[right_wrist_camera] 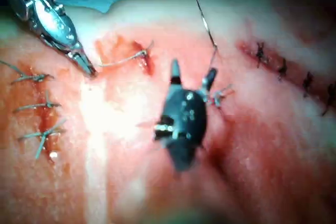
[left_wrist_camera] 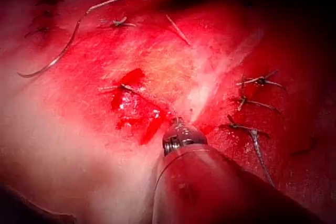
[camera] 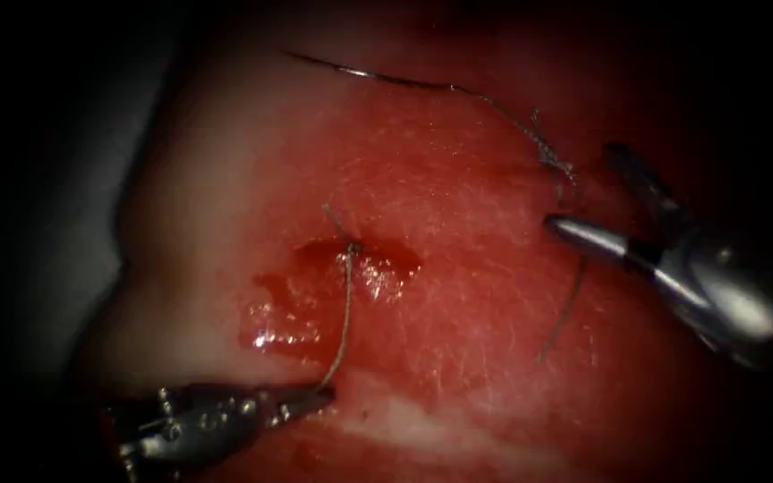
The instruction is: Wound Closure
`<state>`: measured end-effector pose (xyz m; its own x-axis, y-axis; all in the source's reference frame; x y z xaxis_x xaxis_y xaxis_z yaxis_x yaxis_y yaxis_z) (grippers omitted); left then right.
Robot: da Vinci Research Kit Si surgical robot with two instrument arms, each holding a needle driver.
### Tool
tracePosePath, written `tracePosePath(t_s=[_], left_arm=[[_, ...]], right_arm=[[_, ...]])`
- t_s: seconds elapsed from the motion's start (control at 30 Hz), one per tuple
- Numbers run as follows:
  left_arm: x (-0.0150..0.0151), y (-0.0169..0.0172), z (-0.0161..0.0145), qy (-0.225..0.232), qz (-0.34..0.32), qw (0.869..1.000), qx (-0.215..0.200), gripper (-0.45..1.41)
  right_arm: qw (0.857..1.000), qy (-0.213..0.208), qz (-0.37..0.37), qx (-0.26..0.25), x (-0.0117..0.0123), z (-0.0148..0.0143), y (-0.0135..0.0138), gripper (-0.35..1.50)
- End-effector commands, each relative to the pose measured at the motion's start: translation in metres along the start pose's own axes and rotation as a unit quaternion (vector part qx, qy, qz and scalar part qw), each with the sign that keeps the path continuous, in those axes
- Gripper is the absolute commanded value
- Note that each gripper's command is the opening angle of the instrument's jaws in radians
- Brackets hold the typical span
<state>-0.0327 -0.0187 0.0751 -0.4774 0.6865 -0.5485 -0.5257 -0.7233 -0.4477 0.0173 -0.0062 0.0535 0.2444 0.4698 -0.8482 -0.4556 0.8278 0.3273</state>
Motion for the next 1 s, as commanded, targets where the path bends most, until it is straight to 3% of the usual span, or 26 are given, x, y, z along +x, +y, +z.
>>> tracePosePath(t_s=[0.03, 0.17, 0.27, 0.37, 0.47, 1.0], left_arm=[[0.0001, 0.0001, 0.0003, 0.004, 0.005, 1.0, 0.002, -0.45], [0.0011, -0.0002, -0.0016, 0.009, 0.007, 1.0, 0.004, -0.45], [0.0018, -0.0005, -0.003, 0.013, 0.008, 1.0, 0.007, -0.45], [0.0024, -0.0007, -0.004, 0.016, 0.007, 1.0, 0.006, -0.45], [0.0029, -0.0007, -0.0049, 0.015, 0.009, 1.0, 0.007, -0.45], [0.0039, 0.0009, -0.0055, 0.015, 0.022, 1.0, 0.012, -0.45]], right_arm=[[0.999, 0.008, -0.02, 0.035, -0.0009, 0.0021, -0.0015, 0.57], [0.988, 0.009, -0.105, 0.109, -0.0021, 0.0053, -0.004, 0.61], [0.979, 0.023, -0.148, 0.136, -0.0028, 0.0072, -0.0053, 0.54], [0.972, 0.016, -0.203, 0.121, -0.0036, 0.0087, -0.006, 0.57], [0.962, 0.006, -0.253, 0.098, -0.0041, 0.0095, -0.006, 0.86], [0.94, -0.006, -0.331, 0.078, -0.0062, 0.0129, -0.0078, 0.89]])
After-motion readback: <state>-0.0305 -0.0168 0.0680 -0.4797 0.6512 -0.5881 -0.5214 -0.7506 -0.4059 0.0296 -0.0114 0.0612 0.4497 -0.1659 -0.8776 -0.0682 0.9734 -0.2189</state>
